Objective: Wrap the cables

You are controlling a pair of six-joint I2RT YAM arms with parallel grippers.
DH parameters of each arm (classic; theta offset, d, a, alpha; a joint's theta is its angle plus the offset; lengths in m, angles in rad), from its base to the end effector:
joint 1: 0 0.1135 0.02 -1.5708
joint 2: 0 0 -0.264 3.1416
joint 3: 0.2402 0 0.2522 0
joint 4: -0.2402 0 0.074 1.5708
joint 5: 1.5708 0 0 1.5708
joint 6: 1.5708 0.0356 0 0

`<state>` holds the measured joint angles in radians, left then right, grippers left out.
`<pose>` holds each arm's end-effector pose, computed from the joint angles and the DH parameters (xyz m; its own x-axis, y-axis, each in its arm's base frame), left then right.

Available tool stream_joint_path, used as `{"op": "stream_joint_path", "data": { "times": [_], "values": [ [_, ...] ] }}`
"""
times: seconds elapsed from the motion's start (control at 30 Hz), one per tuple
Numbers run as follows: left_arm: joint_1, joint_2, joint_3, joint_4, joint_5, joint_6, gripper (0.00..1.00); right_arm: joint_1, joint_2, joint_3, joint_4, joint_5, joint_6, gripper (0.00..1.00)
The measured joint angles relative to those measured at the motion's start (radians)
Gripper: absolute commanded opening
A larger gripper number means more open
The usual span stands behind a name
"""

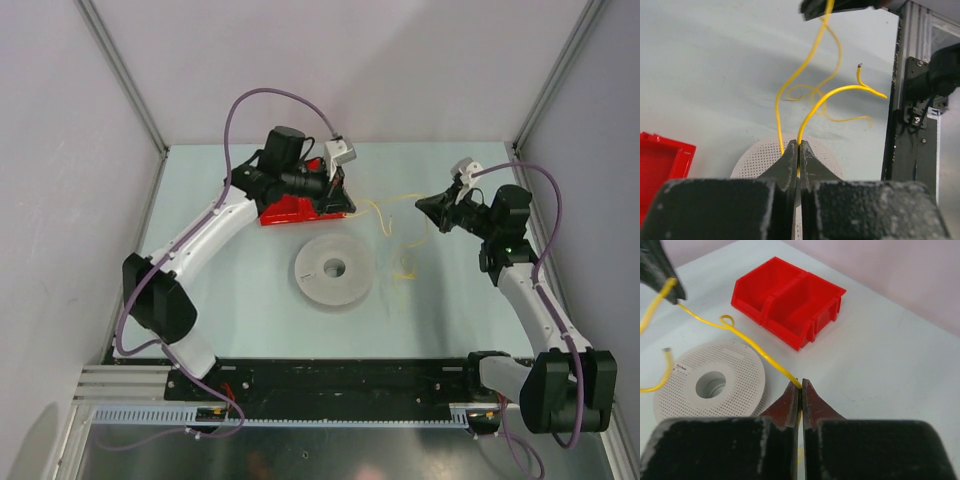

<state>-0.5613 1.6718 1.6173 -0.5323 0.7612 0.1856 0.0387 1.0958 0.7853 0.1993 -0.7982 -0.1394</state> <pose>0.3066 -0.2218 0.3675 -0.2998 0.3463 -0.8889 0.9432 0.2475 -0.2217 0.2479 0.0351 0.3196 -0.0072 -0.0973 -0.9952 -0.7464 0.6629 -0.0594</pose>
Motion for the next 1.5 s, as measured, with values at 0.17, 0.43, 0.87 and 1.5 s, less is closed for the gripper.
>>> {"op": "stream_joint_path", "data": {
  "times": [0.17, 0.43, 0.87, 1.5],
  "values": [
    [-0.023, -0.025, 0.003, -0.019, 0.084, 0.026, 0.00, 0.001, 0.063, 0.010, -0.022, 0.002, -0.024, 0.20],
    [-0.044, 0.006, 0.201, -0.035, 0.136, -0.142, 0.00, 0.023, 0.105, 0.023, -0.114, 0.001, -0.049, 0.84],
    [-0.035, 0.153, 0.326, -0.003, 0.143, -0.449, 0.00, 0.127, -0.275, 0.043, -0.084, 0.114, -0.184, 0.90],
    [-0.035, 0.153, 0.296, 0.027, 0.163, -0.500, 0.00, 0.409, -0.298, 0.042, -0.040, 0.506, -0.668, 0.50]
  ]
}}
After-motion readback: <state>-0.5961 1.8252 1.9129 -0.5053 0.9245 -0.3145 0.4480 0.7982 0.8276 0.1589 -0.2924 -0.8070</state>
